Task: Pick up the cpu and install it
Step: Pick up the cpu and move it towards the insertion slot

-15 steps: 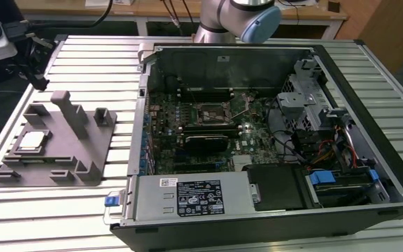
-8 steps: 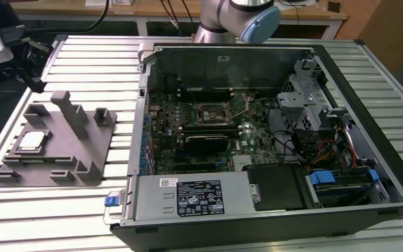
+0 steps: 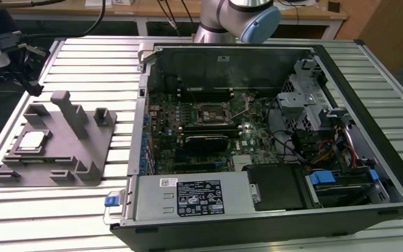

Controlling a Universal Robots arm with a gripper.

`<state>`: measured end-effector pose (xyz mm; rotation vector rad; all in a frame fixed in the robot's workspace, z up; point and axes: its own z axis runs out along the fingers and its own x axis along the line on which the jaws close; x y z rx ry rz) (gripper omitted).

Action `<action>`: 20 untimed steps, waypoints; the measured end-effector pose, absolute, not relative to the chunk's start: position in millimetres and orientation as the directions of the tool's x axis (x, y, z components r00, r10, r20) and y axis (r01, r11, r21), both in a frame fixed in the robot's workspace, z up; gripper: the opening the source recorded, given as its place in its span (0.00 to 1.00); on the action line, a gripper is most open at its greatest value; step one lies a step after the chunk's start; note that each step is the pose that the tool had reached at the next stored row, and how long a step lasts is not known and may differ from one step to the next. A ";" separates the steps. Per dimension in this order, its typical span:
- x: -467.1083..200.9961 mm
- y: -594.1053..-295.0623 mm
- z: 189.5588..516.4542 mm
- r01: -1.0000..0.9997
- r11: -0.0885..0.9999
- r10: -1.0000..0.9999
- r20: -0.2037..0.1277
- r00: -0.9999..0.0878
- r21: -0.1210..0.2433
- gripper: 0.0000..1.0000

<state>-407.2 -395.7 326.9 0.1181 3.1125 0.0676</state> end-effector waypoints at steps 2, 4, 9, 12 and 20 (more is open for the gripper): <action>-409.2 -395.9 324.9 0.075 0.996 0.076 -0.024 -0.997 0.044 0.11; -411.2 -396.1 322.9 0.075 0.996 0.076 -0.024 -0.997 0.044 0.11; -415.7 -397.0 317.8 0.075 0.996 0.076 -0.024 -0.997 0.044 0.11; -418.4 -397.7 314.7 0.075 0.996 0.076 -0.024 -0.997 0.044 0.11; -425.2 -400.5 306.2 0.075 0.996 0.076 -0.024 -0.997 0.044 0.11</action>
